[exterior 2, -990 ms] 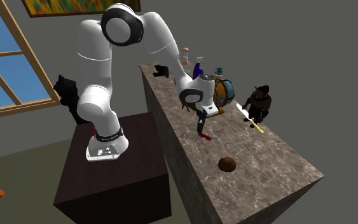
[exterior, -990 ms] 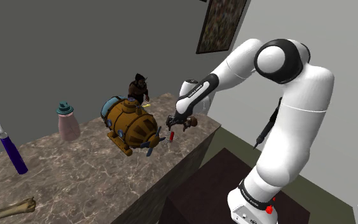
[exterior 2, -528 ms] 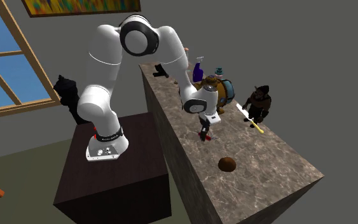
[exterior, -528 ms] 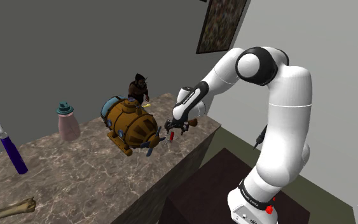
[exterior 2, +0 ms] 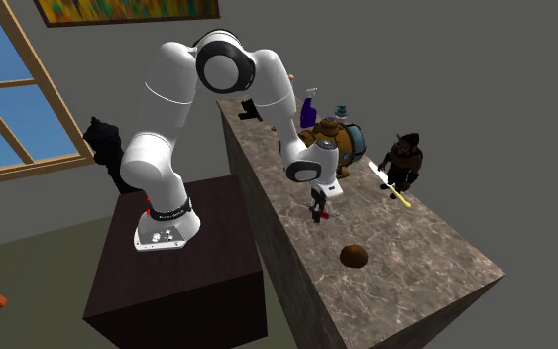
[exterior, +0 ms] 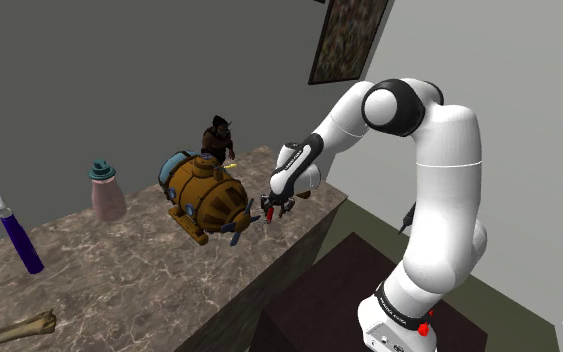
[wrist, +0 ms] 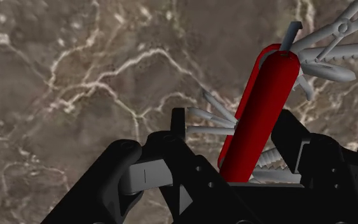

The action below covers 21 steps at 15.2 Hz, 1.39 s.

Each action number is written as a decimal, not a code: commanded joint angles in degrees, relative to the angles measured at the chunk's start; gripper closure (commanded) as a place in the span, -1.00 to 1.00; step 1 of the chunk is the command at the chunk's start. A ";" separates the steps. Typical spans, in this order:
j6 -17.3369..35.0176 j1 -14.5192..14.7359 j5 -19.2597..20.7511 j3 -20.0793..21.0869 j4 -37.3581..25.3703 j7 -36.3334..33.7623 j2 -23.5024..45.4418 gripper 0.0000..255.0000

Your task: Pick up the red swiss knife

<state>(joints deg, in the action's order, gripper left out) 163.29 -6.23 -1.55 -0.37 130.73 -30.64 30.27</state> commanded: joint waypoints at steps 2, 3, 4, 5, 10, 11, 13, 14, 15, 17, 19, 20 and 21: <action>-0.01 0.02 0.01 0.04 -0.08 0.01 0.14 1.00; 0.00 0.03 0.01 0.04 -0.14 0.00 0.20 1.00; -0.02 0.06 0.01 0.04 -0.14 -0.03 0.19 1.00; 0.01 0.06 0.01 0.04 -0.16 -0.02 0.23 1.00; -1.68 0.06 0.06 -0.04 0.84 -0.01 -2.45 1.00; -2.28 0.08 0.08 -0.07 1.04 -0.03 -3.25 1.00; -3.48 0.12 0.13 -0.12 1.42 -0.07 -4.84 1.00; -4.10 0.14 0.15 -0.15 1.60 -0.10 -5.63 1.00; -4.72 0.16 0.18 -0.18 1.76 -0.12 -6.41 1.00; -5.99 0.20 0.23 -0.23 2.04 -0.17 -7.96 1.00; -7.28 0.24 0.29 -0.28 2.27 -0.22 -9.49 1.00; -7.94 0.26 0.32 -0.30 2.37 -0.24 -10.24 1.00; -8.60 0.27 0.35 -0.32 2.45 -0.27 -10.99 1.00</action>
<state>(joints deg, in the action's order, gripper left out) 155.48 -5.90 -1.21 -0.66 133.10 -30.97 20.11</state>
